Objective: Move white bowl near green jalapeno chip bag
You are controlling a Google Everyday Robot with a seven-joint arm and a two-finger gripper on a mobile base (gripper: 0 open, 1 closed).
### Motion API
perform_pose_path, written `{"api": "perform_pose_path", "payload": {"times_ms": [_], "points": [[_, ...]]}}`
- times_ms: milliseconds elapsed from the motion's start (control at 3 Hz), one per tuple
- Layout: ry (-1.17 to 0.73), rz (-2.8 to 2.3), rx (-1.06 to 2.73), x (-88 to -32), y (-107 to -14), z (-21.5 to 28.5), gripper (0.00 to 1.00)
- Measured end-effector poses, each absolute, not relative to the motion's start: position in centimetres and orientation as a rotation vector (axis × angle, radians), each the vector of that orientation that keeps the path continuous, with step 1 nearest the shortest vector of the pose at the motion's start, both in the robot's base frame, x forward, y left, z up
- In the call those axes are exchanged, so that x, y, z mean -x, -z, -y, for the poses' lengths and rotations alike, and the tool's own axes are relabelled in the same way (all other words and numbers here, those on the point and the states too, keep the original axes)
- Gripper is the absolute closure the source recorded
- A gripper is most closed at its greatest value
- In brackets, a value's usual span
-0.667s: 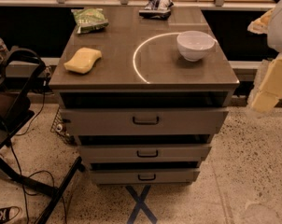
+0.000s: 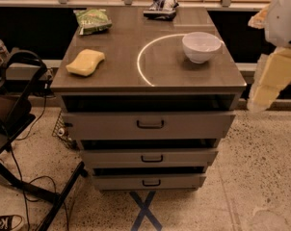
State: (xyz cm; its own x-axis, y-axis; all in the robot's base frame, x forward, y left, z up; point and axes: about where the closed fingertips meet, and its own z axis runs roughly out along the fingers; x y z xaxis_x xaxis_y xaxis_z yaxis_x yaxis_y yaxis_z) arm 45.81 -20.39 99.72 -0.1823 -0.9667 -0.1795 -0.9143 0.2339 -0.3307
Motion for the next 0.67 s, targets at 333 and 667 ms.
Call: {"api": "perform_pose_path", "payload": {"times_ms": [333,667], "points": [[0.277,-2.154,1.801,-48.0,-99.6,20.0,0.0],[0.296,-2.129,1.806,-53.4,-96.8,19.8,0.0]]}}
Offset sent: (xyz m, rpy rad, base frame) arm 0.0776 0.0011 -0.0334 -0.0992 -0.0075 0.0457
